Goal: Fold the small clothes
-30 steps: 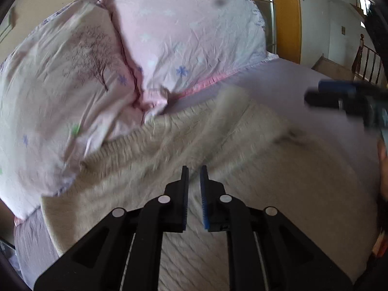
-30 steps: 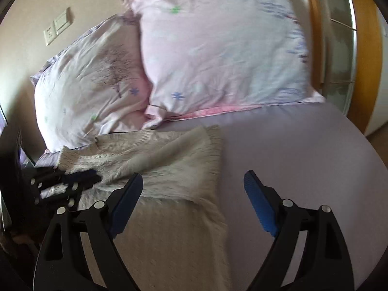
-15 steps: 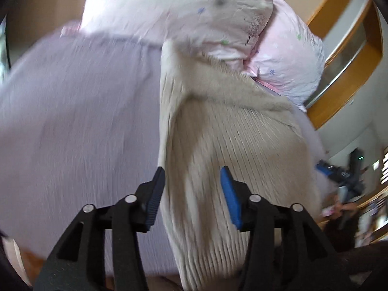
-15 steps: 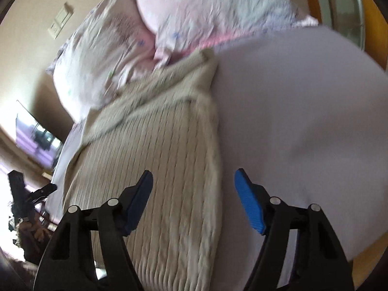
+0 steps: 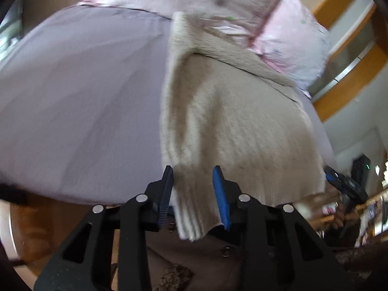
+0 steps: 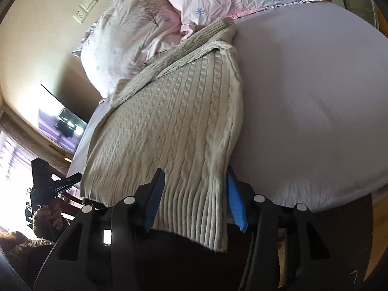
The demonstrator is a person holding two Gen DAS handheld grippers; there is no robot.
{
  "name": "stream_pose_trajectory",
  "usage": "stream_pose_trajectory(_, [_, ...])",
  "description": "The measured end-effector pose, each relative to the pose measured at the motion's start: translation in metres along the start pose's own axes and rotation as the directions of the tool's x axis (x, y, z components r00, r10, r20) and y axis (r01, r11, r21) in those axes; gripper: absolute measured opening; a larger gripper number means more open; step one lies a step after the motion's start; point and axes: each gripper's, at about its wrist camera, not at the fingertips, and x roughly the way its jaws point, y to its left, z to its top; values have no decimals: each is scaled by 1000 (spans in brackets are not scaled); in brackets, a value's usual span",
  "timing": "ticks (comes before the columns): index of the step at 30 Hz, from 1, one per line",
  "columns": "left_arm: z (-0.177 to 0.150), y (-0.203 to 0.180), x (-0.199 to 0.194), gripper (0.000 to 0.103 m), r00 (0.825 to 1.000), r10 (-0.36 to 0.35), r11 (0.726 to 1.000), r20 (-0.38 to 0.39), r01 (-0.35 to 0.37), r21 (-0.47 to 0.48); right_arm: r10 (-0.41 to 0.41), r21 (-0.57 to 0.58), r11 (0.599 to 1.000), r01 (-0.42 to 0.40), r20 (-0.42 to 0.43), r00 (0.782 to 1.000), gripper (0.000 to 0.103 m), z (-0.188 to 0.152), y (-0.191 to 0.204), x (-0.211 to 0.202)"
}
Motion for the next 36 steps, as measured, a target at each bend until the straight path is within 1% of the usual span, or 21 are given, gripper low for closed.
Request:
stream_pose_trajectory(4, [-5,4,-2,43,1000,0,1000,7,0,-11,53,9,999,-53,9,999,53,-2,-3,1])
stream_pose_trajectory(6, [-7,0,1,42,999,-37,999,-7,37,-6,68,-12,998,-68,1,998,53,-2,0,4])
stream_pose_trajectory(7, [-8,-2,2,41,999,-49,999,-11,49,-3,79,-26,997,-79,-6,997,53,-4,2,5])
stream_pose_trajectory(8, [-10,-4,3,32,998,-54,999,-16,54,3,88,-33,996,-88,-11,996,53,-5,3,5])
stream_pose_trajectory(9, [-11,-6,8,10,996,-75,997,-37,75,-1,111,-39,993,-112,-20,994,45,-7,5,7])
stream_pose_trajectory(10, [-11,-6,13,10,993,-102,995,-57,102,-13,132,-42,990,-133,-34,991,36,-8,7,10])
stream_pose_trajectory(11, [-11,-7,14,9,991,-123,992,-51,122,-22,149,-42,988,-151,-49,988,11,-10,8,13])
stream_pose_trajectory(13, [-7,-6,15,9,984,-169,985,-47,168,-29,203,-40,978,-205,-53,978,9,-9,11,19])
stream_pose_trajectory(15, [3,-7,10,8,970,-241,970,-19,240,-37,255,-46,966,-255,-2,967,9,2,15,15])
stream_pose_trajectory(17, [20,-11,2,8,962,-271,962,31,272,-12,317,-64,948,-313,84,945,9,20,19,4])
stream_pose_trajectory(19, [50,-16,-6,8,955,-275,961,110,273,37,363,-86,932,-353,186,913,9,54,22,-8])
stream_pose_trajectory(20, [68,-18,-8,8,949,-276,961,152,271,51,370,-93,929,-358,214,904,9,66,23,-11])
stream_pose_trajectory(23, [120,-18,0,8,929,-285,958,236,285,37,350,-90,936,-339,320,880,9,123,19,-9])
stream_pose_trajectory(25, [164,-16,19,8,916,-277,957,290,290,0,323,-30,941,-337,374,869,9,170,11,9])
stream_pose_trajectory(27, [206,-14,48,8,916,-245,962,318,270,-38,280,42,946,-322,396,875,9,208,1,36])
stream_pose_trajectory(29, [237,-13,77,8,925,-202,969,323,237,-73,210,111,956,-273,394,895,9,242,-11,72])
stream_pose_trajectory(31, [271,-7,122,8,950,-141,974,279,183,-130,98,191,966,-176,361,928,9,263,-22,107])
stream_pose_trajectory(32, [280,-4,137,8,961,-120,975,250,161,-153,50,237,962,-135,335,941,9,268,-30,121])
stream_pose_trajectory(33, [289,3,156,8,973,-101,970,208,143,-198,-7,323,942,-87,281,960,9,275,-43,141])
stream_pose_trajectory(35, [293,14,167,11,969,-157,942,192,205,-266,-7,434,896,-97,232,973,10,279,-63,161])
stream_pose_trajectory(36, [292,21,163,14,955,-205,920,212,262,-291,10,446,887,-119,239,971,14,278,-66,160])
